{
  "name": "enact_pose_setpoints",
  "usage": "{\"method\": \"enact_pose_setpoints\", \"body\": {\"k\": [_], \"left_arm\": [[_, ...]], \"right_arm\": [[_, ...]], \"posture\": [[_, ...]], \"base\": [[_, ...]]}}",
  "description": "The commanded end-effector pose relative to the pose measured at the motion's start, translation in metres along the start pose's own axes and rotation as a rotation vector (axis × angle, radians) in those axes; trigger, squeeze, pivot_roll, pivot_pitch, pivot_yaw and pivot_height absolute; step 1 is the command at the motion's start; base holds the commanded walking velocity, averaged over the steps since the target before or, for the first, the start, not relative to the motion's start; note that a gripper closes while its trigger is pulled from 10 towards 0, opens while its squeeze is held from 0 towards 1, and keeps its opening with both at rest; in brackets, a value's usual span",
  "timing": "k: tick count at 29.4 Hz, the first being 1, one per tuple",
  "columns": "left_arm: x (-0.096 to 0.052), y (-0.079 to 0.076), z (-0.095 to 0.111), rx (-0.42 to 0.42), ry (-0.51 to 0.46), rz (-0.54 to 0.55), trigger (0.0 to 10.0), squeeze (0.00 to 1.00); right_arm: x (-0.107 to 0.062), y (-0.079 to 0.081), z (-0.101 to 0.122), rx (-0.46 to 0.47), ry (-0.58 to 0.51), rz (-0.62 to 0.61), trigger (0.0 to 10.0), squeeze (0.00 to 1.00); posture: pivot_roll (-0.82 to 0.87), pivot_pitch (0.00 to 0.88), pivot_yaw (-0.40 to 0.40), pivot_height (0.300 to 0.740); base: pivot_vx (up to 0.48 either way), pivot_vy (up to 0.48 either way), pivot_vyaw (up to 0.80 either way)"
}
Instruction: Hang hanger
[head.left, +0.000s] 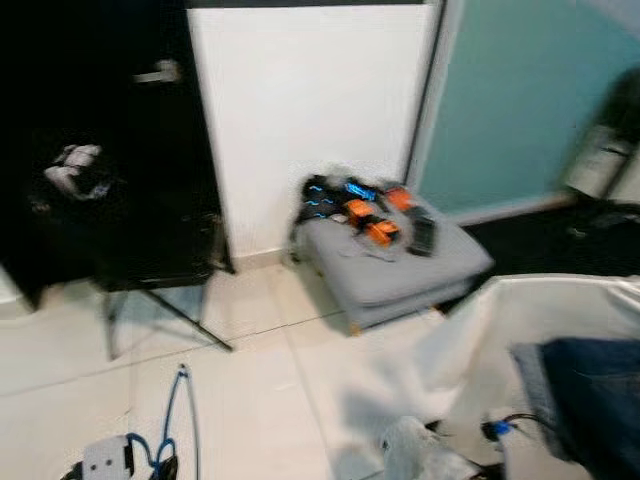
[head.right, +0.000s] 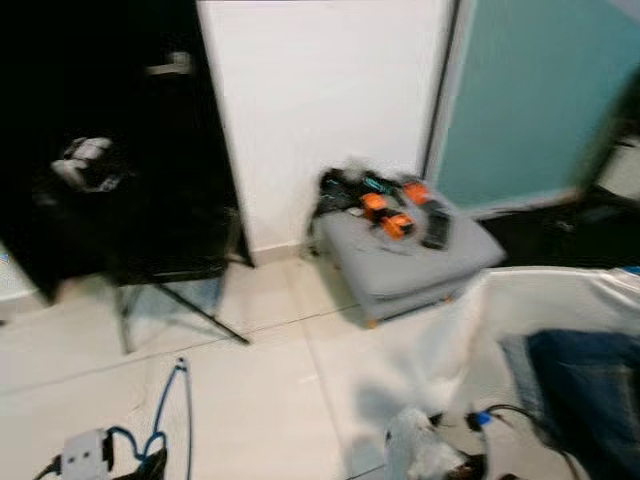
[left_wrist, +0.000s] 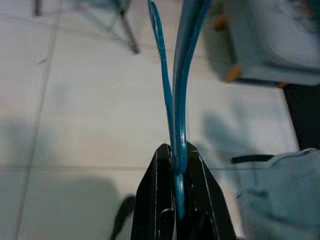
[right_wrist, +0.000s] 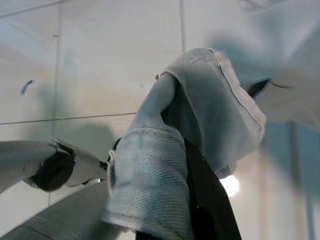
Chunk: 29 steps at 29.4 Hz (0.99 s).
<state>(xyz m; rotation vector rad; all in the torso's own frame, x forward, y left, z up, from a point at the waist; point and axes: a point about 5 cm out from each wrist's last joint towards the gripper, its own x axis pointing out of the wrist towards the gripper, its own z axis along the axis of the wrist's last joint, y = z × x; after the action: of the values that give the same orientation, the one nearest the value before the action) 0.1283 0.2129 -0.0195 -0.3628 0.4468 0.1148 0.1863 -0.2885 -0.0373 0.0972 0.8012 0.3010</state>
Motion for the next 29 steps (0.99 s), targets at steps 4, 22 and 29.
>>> {"method": "enact_pose_setpoints", "body": {"k": [4, 22, 29], "left_arm": [[0.003, -0.002, 0.001, 0.004, -0.005, -0.006, 10.0, 0.00], [0.009, -0.061, 0.126, 0.267, -0.438, -0.077, 10.0, 0.00], [-0.037, -0.125, 0.140, 0.307, -0.566, -0.176, 10.0, 0.00]], "right_arm": [[-0.006, -0.010, 0.011, -0.013, -0.023, 0.004, 10.0, 0.00], [0.003, 0.125, 0.230, -0.139, -0.679, 0.459, 10.0, 0.00], [-0.050, 0.153, 0.199, -0.022, -0.775, 0.464, 10.0, 0.00]], "posture": [[-0.04, 0.000, -0.060, 0.740], [-0.03, 0.000, -0.069, 0.740], [-0.04, 0.000, -0.054, 0.740]], "base": [[0.000, 0.000, 0.78], [0.000, 0.000, 0.78], [0.000, 0.000, 0.77]]}}
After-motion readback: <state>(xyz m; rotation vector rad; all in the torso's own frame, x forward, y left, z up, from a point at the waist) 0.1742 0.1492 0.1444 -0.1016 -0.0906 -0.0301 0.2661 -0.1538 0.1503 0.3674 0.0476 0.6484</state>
